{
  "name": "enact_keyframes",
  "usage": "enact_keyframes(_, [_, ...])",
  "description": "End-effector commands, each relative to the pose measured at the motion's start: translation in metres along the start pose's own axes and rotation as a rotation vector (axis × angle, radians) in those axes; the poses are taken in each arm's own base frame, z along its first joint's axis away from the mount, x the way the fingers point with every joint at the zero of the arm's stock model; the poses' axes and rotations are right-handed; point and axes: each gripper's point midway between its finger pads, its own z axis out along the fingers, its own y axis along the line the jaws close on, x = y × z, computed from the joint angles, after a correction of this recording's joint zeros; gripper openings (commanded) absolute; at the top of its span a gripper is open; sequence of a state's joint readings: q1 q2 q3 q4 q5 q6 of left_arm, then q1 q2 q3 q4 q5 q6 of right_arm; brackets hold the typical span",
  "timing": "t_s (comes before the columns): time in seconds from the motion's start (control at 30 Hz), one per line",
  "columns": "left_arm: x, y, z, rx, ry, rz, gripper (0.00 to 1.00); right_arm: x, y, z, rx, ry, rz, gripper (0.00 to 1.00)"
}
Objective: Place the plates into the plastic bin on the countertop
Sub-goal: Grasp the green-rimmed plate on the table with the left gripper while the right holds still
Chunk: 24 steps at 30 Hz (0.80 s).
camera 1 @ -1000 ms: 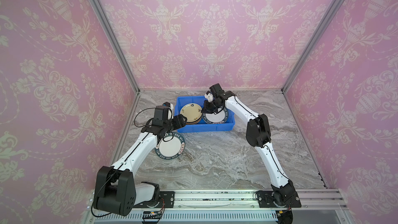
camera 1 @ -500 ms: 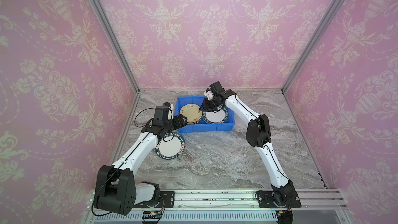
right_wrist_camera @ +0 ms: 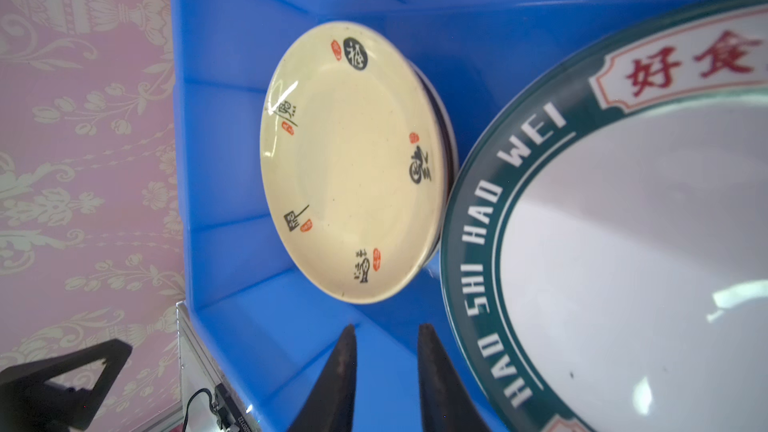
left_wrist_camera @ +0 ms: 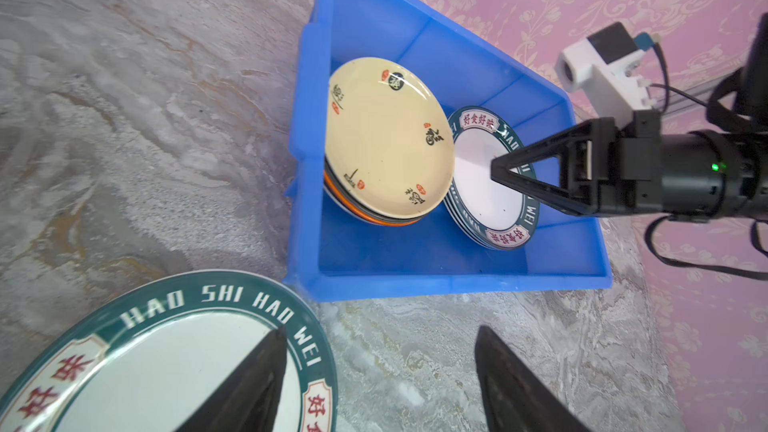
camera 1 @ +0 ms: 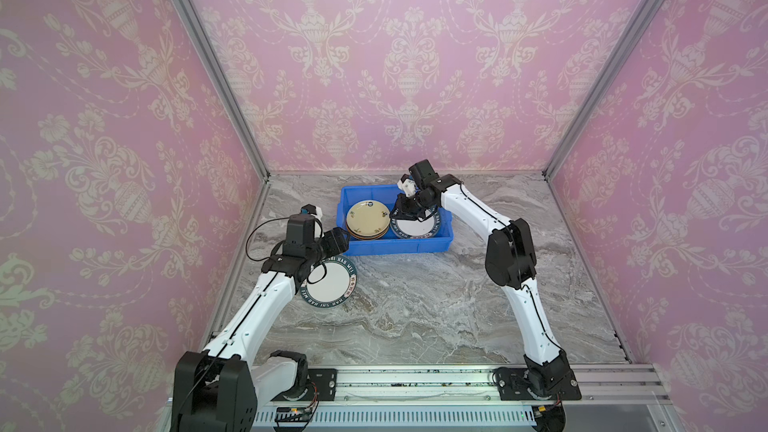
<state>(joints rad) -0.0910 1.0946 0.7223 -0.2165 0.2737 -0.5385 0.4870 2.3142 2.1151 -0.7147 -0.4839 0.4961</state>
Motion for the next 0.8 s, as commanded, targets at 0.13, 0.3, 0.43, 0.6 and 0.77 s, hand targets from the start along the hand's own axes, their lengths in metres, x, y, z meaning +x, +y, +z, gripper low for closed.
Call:
enact_keyframes(0.13, [0.003,0.053,-0.014,0.058,-0.028,-0.248,0.73,0.003,0.053,-0.051,-0.170,-0.119,-0.143,0.28])
enact_keyframes(0.3, [0.012,0.086,-0.013,-0.025,0.025,-0.358,0.72,0.009,0.048,-0.053,-0.156,-0.107,-0.176,0.28])
enact_keyframes(0.43, [0.032,0.113,-0.020,-0.172,0.086,-0.375,0.71,0.007,0.045,-0.055,-0.188,-0.119,-0.171,0.28])
enact_keyframes(0.6, [0.052,0.131,-0.035,-0.282,0.068,-0.422,0.70,0.003,0.035,-0.053,-0.207,-0.121,-0.148,0.28])
enact_keyframes(0.77, [0.078,0.140,-0.038,-0.300,0.028,-0.546,0.69,0.001,0.034,-0.048,-0.237,-0.118,-0.120,0.27])
